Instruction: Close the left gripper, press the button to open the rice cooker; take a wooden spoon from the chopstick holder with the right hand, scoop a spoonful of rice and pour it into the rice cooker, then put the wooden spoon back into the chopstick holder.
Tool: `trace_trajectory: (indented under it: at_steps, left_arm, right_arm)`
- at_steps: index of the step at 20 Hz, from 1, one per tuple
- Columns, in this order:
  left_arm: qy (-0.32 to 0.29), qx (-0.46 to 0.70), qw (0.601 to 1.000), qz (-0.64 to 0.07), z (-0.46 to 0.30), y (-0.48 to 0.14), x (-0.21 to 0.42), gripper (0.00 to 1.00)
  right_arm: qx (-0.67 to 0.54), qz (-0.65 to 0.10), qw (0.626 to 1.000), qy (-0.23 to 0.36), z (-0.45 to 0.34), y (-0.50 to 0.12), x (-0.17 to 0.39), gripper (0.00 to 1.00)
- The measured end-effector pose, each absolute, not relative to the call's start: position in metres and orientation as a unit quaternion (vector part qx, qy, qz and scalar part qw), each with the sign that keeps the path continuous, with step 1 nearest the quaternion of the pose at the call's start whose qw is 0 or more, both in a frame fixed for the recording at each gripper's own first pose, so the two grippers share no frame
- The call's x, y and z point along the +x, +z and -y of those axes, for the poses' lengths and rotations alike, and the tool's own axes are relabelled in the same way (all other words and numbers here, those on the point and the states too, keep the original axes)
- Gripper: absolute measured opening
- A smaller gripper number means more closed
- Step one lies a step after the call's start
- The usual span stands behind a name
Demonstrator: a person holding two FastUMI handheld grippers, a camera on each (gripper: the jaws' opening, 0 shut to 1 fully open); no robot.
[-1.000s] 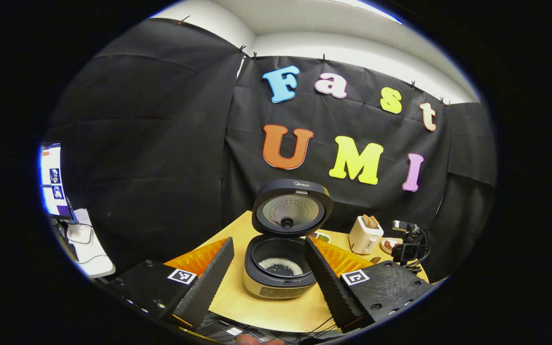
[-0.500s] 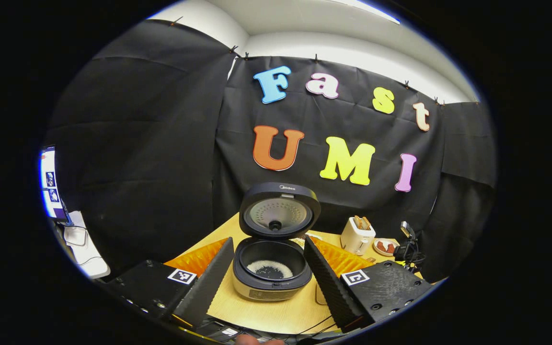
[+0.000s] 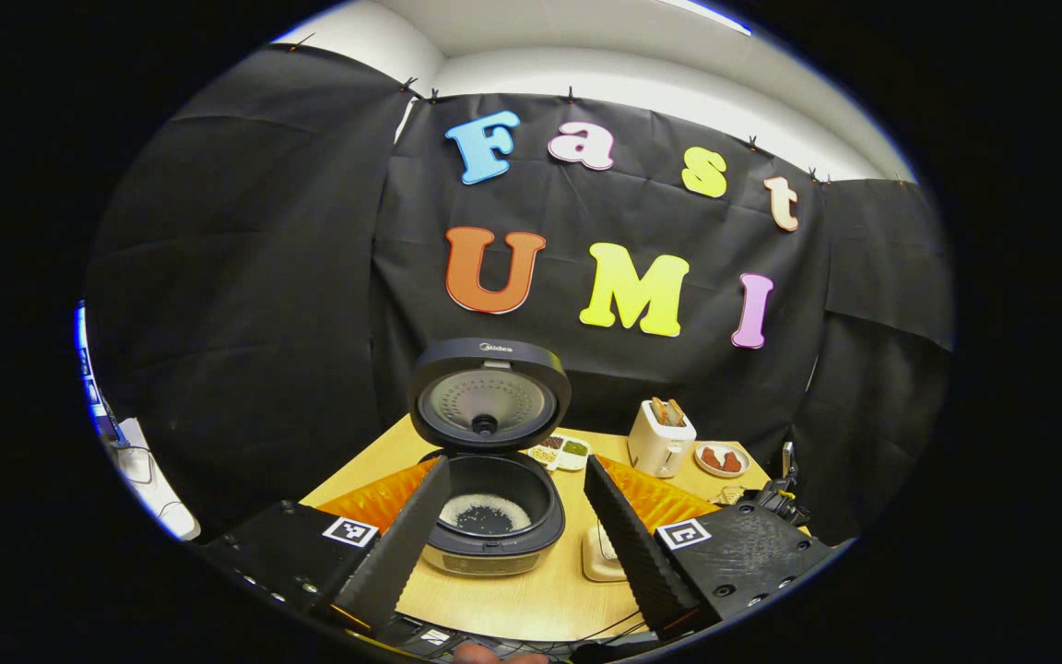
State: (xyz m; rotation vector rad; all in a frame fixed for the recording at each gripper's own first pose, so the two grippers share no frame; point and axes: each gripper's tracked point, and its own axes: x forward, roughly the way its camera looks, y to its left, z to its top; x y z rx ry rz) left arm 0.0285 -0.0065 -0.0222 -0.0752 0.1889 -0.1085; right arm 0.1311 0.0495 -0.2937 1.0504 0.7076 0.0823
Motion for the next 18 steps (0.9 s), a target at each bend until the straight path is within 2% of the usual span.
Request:
trace_trajectory:
  at_steps: [4, 9, 16, 18]
  left_arm:
    - [-0.074, -0.035, 0.992, -0.091, 0.020, -0.025, 0.033, 0.95]
    - [-0.078, -0.028, 0.993, -0.078, 0.020, -0.025, 0.033, 0.95]
    - [-0.035, -0.010, 0.997, -0.074, -0.021, -0.034, 0.011, 0.95]
    - [-0.031, 0.000, 0.996, -0.078, -0.027, -0.040, 0.002, 0.95]
  right_arm:
    - [0.486, -0.299, 0.821, 0.032, -0.019, -0.253, 0.126, 0.11]
    - [0.485, -0.261, 0.833, 0.064, -0.025, -0.179, 0.132, 0.11]
    - [0.475, -0.254, 0.826, 0.164, -0.134, -0.100, 0.157, 0.14]
    - [0.463, -0.258, 0.827, 0.185, -0.168, -0.092, 0.166, 0.10]
